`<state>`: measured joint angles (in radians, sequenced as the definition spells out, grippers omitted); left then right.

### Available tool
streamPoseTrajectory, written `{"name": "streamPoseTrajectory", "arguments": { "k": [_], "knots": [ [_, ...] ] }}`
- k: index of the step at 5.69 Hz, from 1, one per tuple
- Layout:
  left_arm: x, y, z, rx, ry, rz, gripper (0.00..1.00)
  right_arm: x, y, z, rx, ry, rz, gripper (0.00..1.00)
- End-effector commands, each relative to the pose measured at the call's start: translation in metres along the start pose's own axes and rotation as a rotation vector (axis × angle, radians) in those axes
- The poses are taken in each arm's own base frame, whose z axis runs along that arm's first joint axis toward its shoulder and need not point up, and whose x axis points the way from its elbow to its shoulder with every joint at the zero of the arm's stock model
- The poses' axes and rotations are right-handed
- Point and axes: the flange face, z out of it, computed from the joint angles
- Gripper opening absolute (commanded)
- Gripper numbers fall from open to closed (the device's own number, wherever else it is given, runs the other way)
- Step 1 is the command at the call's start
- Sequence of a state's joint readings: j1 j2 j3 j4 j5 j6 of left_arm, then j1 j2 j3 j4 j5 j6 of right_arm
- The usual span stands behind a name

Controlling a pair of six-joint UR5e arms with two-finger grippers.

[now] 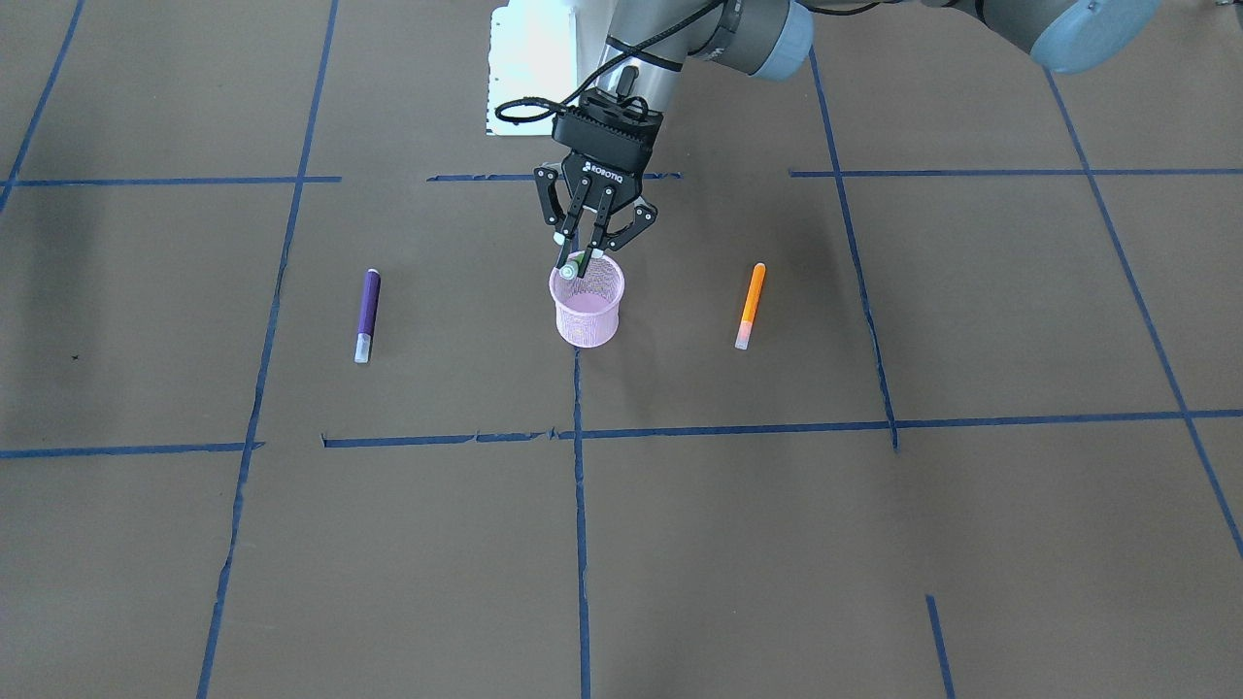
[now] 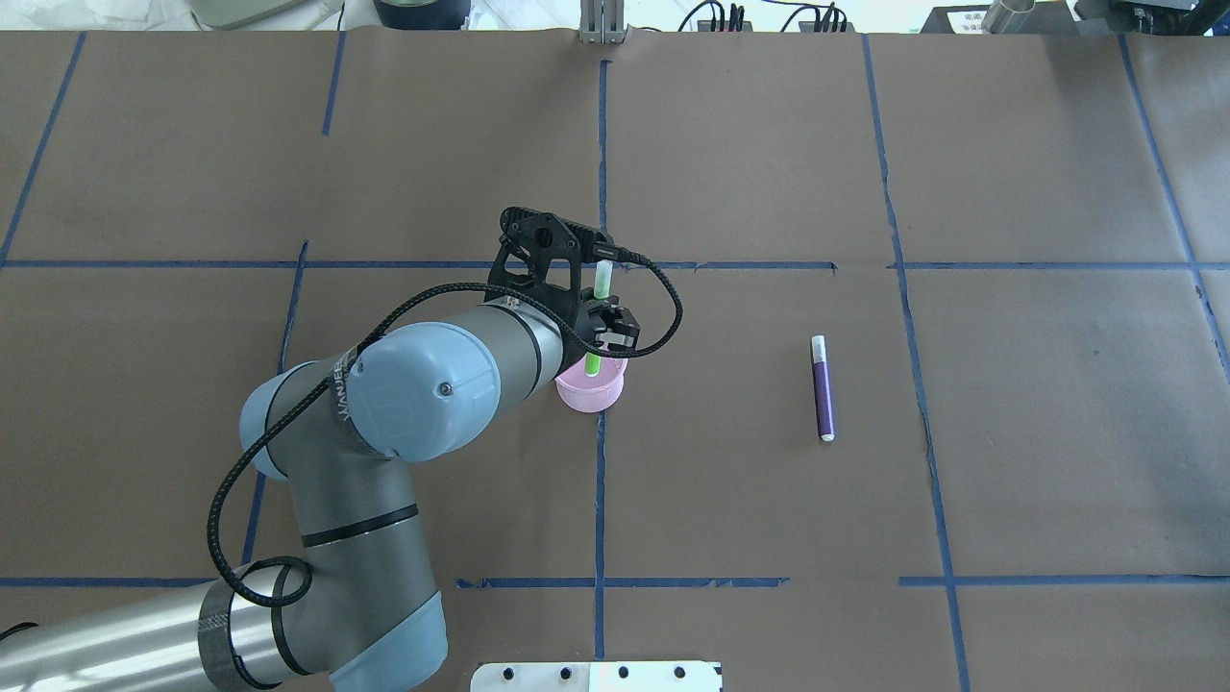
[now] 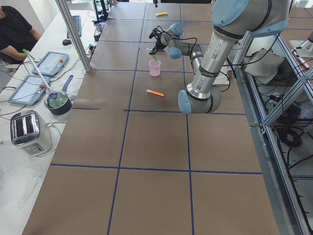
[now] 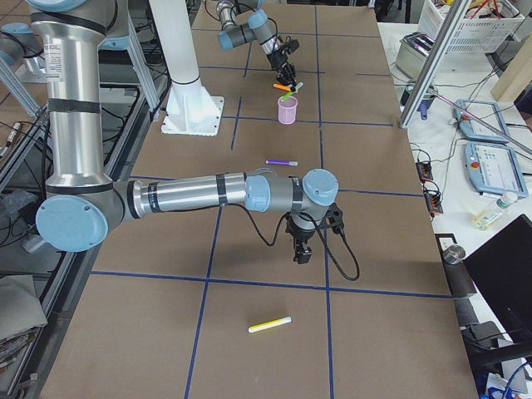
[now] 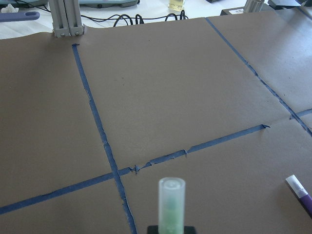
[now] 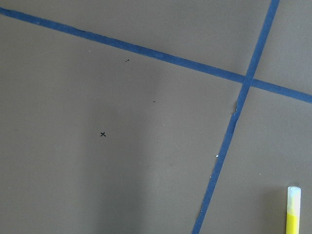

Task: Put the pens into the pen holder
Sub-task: 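Lift the green marker with the left gripper and carry it over the pink cup, then open the left gripper to drop the green marker into the cup, withdraw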

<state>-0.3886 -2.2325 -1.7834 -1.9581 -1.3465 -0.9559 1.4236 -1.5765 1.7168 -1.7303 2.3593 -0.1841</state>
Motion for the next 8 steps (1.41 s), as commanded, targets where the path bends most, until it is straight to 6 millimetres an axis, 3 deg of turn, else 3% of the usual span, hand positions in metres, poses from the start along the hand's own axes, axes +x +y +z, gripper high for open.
{"name": "streamPoseTrajectory", "arguments": {
  "k": [1, 2, 3, 4, 5, 6, 7, 8],
  "knots": [
    [-0.002, 0.001, 0.001, 0.011, 0.015, 0.000, 0.97, 0.001, 0.000, 0.001, -0.003, 0.000, 0.003, 1.00],
    [-0.005, -0.016, -0.011, 0.040, 0.028, -0.009, 0.96, 0.006, 0.001, 0.006, -0.012, -0.004, 0.014, 1.00],
    [-0.029, -0.038, -0.016, 0.046, 0.016, -0.003, 0.95, 0.023, 0.004, 0.021, -0.020, -0.015, 0.029, 1.00],
    [-0.084, -0.048, -0.010, -0.068, 0.018, 0.000, 0.92, 0.055, 0.011, 0.045, -0.001, -0.002, 0.022, 0.99],
    [-0.161, -0.059, -0.014, -0.181, 0.018, 0.009, 0.96, 0.097, 0.021, 0.080, 0.035, 0.002, -0.008, 0.99],
    [-0.240, -0.068, -0.028, -0.262, 0.014, 0.077, 0.98, 0.118, 0.030, 0.102, 0.037, 0.004, -0.012, 0.99],
    [-0.275, -0.062, -0.032, -0.294, 0.000, 0.090, 0.98, 0.124, 0.031, 0.107, 0.012, 0.026, 0.015, 0.98],
    [-0.277, -0.064, -0.032, -0.293, -0.005, 0.086, 0.99, 0.139, 0.035, 0.122, -0.020, 0.026, 0.036, 0.97]
  ]
}}
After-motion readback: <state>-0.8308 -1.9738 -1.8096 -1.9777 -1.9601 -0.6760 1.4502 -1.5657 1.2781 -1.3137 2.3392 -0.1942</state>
